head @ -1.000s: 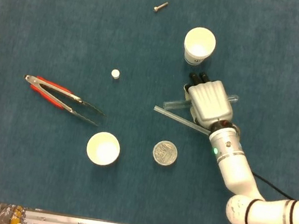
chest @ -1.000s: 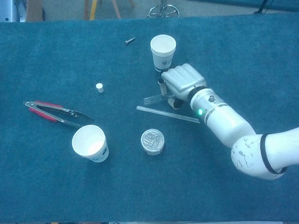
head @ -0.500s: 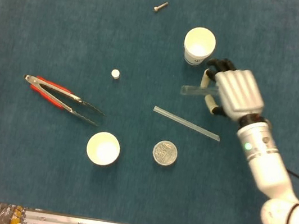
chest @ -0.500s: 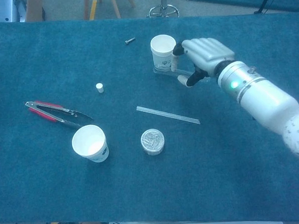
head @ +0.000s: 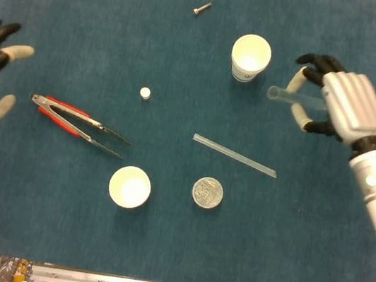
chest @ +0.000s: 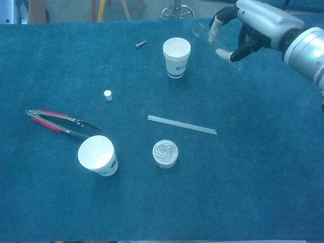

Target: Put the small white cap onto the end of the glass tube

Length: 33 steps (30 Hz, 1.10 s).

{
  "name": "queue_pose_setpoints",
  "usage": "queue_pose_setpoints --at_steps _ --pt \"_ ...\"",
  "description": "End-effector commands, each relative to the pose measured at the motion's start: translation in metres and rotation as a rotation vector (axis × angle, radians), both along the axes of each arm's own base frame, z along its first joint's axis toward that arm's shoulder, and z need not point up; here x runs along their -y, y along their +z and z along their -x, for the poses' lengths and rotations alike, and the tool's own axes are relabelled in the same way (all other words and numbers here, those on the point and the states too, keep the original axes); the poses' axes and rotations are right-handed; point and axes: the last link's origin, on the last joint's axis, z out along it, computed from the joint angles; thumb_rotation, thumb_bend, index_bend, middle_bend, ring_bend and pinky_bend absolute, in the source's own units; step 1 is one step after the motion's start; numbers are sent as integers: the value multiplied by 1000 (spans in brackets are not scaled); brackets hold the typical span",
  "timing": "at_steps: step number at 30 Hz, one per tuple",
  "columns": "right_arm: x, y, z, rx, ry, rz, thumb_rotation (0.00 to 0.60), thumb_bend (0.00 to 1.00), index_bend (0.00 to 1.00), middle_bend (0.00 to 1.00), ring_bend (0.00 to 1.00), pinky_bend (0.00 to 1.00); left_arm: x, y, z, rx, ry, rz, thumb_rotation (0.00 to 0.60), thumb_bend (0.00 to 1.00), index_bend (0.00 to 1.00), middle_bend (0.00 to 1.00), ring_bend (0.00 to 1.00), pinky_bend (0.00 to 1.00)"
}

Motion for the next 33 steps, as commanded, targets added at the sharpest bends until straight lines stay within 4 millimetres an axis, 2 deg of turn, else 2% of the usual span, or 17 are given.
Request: queue_pose_setpoints --at_steps 1,6,13,21,29,33 --pt "-1 18 -1 16 10 16 600 424 650 253 190 530 -18 -10 -14 22 -6 48 600 332 231 81 0 46" --pt "-2 43 2 36 -2 52 600 424 650 253 190 529 -37 -29 -25 15 9 118 600 333 270 103 0 46" --pt "-5 61 11 47 -23 70 600 424 651 253 190 530 -59 -64 -38 5 -7 195 600 332 289 106 0 45" --pt "-7 67 21 38 -39 66 600 423 657 253 190 530 -83 -108 -48 9 -2 251 600 333 299 111 0 45" --pt "-7 66 34 33 -57 53 600 424 658 253 190 530 -97 -140 -52 5 9 272 600 332 402 123 0 46" --pt "-7 68 40 32 -68 53 600 423 659 253 190 530 -102 -152 -51 -2 16 279 600 329 411 124 0 45"
